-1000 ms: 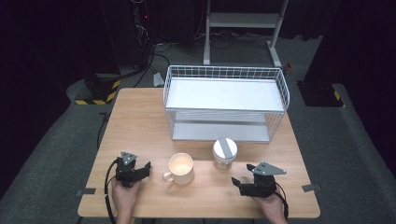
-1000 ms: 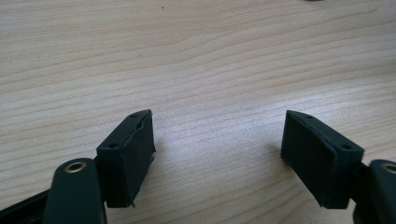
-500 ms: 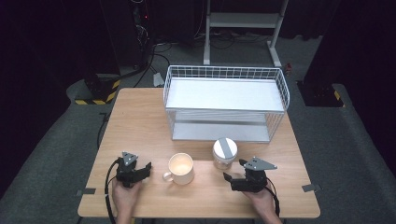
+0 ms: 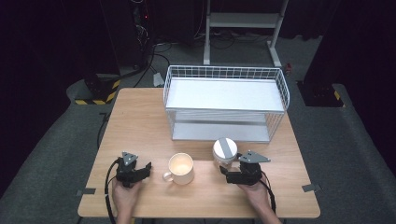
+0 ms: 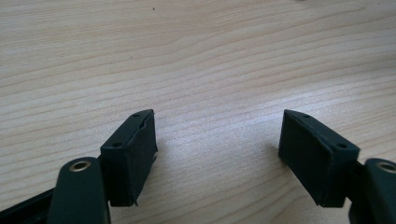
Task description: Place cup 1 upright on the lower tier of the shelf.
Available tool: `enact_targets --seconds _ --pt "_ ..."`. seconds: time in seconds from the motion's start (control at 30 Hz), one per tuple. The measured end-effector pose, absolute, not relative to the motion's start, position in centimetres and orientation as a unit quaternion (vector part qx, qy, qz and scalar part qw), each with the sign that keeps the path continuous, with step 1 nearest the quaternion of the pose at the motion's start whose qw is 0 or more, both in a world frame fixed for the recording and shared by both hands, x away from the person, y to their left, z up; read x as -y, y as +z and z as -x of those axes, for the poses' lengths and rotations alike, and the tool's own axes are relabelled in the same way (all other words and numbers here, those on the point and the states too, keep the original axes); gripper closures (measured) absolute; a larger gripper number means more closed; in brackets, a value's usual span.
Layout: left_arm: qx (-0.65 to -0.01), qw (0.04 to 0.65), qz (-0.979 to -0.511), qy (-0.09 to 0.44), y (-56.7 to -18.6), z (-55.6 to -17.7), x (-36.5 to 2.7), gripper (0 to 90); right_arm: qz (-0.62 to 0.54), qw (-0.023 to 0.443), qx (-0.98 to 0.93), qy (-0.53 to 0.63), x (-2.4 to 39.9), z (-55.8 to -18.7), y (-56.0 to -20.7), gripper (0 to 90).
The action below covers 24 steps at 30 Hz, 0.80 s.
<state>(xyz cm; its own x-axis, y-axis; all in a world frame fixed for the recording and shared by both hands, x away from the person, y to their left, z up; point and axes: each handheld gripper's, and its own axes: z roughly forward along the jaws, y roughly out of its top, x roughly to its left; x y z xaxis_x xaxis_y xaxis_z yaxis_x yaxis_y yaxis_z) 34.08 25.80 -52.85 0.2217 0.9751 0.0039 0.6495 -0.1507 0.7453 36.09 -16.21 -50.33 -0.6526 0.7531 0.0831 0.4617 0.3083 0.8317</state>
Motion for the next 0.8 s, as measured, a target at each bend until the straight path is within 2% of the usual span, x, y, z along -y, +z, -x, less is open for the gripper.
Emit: enact_targets --seconds 0.23,0.8 --pt "-0.569 0.318 -0.713 0.258 -52.9 -34.1 -25.8 27.1 -0.382 0.178 -0.796 0.433 15.6 -36.8 -50.9 11.4" --pt "-0.57 0.318 -0.713 0.258 -52.9 -34.2 -25.8 26.6 -0.391 0.175 -0.791 0.437 13.8 -38.3 -50.6 14.8"
